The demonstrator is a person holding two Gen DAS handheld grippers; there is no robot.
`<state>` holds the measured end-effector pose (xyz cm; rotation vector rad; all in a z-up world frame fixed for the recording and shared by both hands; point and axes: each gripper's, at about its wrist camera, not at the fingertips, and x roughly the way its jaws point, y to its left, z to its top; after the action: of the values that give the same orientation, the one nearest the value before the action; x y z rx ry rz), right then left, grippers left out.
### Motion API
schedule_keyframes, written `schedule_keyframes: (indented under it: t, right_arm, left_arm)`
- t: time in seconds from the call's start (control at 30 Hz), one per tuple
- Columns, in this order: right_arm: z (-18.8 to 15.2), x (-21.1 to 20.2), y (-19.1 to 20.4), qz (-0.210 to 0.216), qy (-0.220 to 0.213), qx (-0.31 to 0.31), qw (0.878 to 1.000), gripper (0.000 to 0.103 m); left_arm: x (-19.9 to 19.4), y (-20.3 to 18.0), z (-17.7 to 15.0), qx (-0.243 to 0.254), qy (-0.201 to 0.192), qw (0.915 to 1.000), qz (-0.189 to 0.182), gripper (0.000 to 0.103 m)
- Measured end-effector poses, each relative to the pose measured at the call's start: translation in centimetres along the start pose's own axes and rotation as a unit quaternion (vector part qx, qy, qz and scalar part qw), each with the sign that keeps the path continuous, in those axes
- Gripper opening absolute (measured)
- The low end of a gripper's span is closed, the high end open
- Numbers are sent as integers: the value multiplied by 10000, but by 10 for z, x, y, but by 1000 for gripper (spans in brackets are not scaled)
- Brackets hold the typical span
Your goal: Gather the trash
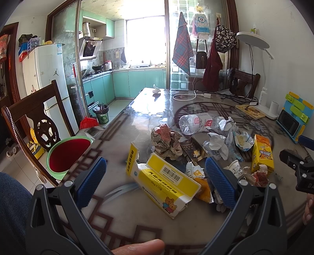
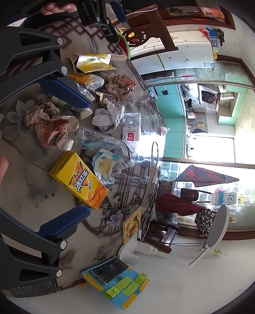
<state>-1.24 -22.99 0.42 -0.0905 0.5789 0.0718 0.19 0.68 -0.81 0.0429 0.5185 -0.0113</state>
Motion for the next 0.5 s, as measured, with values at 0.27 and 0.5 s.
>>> schedule_keyframes:
  t: [0.27,0.5]
  right_arm:
    - [0,2,-7,-62,36,97,9999,97]
    - [-1,6,-10,-45,139,159,9998,97]
  left_arm:
    - [7,-1,2,-132,399,9991,-100,100]
    - [37,4,13,-217,1150,9931,16,99]
